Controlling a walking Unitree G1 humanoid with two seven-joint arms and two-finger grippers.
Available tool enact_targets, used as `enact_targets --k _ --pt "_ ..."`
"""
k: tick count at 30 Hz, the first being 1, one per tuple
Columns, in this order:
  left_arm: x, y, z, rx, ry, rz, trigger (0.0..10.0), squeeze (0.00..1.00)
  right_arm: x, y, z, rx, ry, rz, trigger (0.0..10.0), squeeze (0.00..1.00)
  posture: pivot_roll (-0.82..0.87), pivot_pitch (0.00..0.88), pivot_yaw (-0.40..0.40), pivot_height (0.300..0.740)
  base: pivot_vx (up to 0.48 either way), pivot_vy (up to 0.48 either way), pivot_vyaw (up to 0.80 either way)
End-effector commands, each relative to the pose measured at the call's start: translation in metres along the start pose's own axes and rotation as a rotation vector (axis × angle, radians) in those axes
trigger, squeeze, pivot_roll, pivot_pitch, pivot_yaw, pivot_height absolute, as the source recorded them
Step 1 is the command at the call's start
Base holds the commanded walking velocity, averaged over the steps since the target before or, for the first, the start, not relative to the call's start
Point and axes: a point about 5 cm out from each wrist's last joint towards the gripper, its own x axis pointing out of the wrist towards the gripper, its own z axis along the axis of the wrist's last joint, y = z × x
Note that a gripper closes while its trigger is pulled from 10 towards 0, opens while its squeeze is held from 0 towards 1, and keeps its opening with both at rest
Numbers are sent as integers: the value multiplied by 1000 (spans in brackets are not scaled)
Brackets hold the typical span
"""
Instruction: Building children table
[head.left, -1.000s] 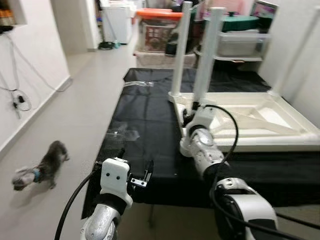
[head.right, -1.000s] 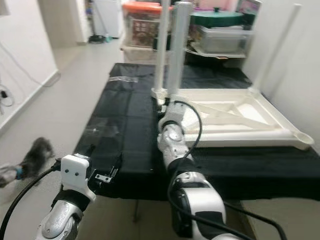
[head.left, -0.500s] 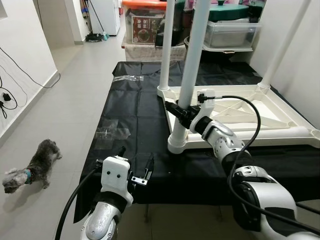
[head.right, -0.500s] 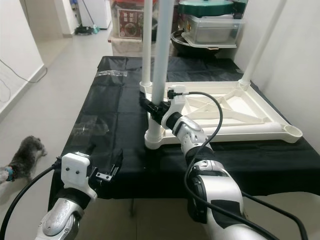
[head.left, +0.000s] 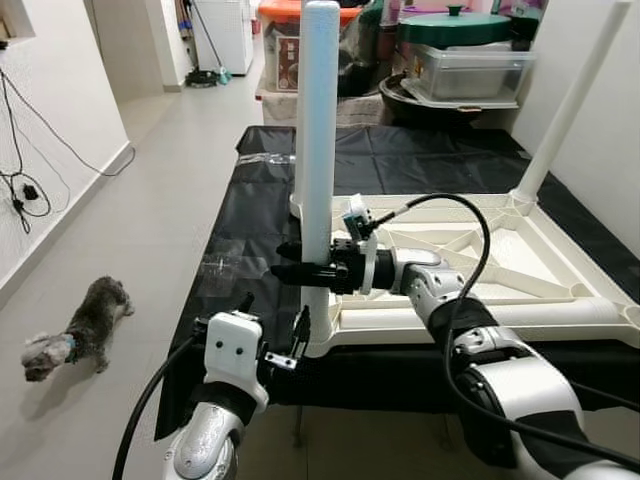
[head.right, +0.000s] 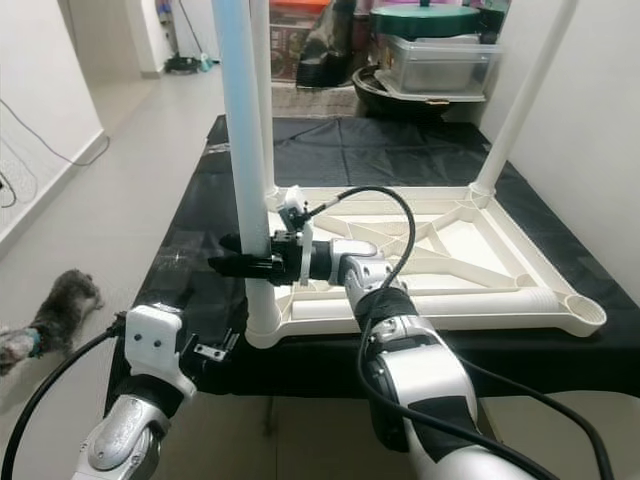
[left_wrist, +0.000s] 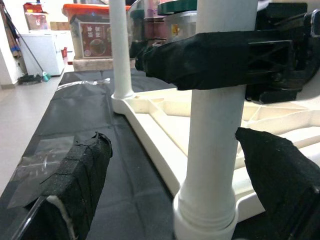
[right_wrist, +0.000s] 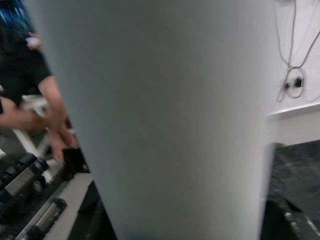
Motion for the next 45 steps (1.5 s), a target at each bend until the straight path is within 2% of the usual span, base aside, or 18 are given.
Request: enact_targets --k 1,5,7,9,12,16,20,25,26,27,28,31,32,37,38,39,41,45 --pt "0 0 -3 4 12 -5 10000 0 11 2 -4 25 -13 -14 0 0 3 0 -33 740 0 0 0" --pt "-1 -1 -3 3 13 -4 10000 0 11 -8 -1 -20 -52 -229 0 0 6 0 -34 740 0 0 0" --pt "-1 -1 -3 0 15 -4 10000 0 4 -23 -1 -28 -79 -549 0 0 -1 0 -37 740 0 0 0" --pt "-1 -1 -3 0 15 -4 10000 0 4 -23 -1 -28 -79 -549 0 0 -1 0 -37 740 0 0 0" --pt "-2 -2 -4 -3 19 -7 10000 0 -27 -42 -9 -25 -81 -1083 0 0 -3 0 -32 740 0 0 0" --pt "-2 -2 -5 -3 22 -9 10000 0 -59 -43 -24 48 -131 -1503 0 0 -3 0 -32 740 0 0 0" --pt "-2 -2 -5 -1 22 -9 10000 0 -56 -35 -35 131 -171 -1643 0 0 -3 0 -32 740 0 0 0" --pt "-2 -2 -5 -1 22 -9 10000 0 -48 -33 -34 138 -186 -1612 0 0 -3 0 -32 740 0 0 0" --pt "-2 -2 -5 -1 22 -9 10000 0 -35 -32 -27 113 -240 -1506 10000 98 -1 0 -33 740 0 0 0" --pt "-2 -2 -5 -1 22 -9 10000 0 -35 -32 -27 113 -240 -1506 10000 98 -1 0 -33 740 0 0 0" --pt "-2 -1 -5 -1 23 -9 10000 0 -25 -31 -19 72 -288 -1416 10000 1000 -1 0 -33 740 0 0 0" --pt "-2 -1 -5 -1 23 -8 10000 0 -16 -30 -11 45 -326 -1334 10000 1000 -1 0 -33 740 0 0 0" --pt "-2 -1 -5 -1 23 -7 10000 0 -10 -30 -3 34 -370 -1212 10000 0 0 0 -36 740 0 0 0" --pt "-2 -2 -5 -2 23 -8 10000 0 -6 -29 16 11 -432 -1008 10000 0 0 0 -36 740 0 0 0" --pt "-2 -2 -5 -1 23 -9 10000 0 3 -24 20 48 -392 -754 10000 0 0 0 -36 740 0 0 0" --pt "-2 -2 -5 -1 23 -9 10000 0 3 -24 20 48 -392 -754 10000 0 0 0 -36 740 0 0 0" --pt "-2 -2 -6 -2 23 -10 10000 0 8 -16 10 43 -234 -483 10000 0 -6 0 -30 740 0 0 0" --pt "-2 -2 -7 -3 24 -12 10000 0 7 -8 -5 6 -75 -279 10000 0 2 0 -29 740 0 0 0"
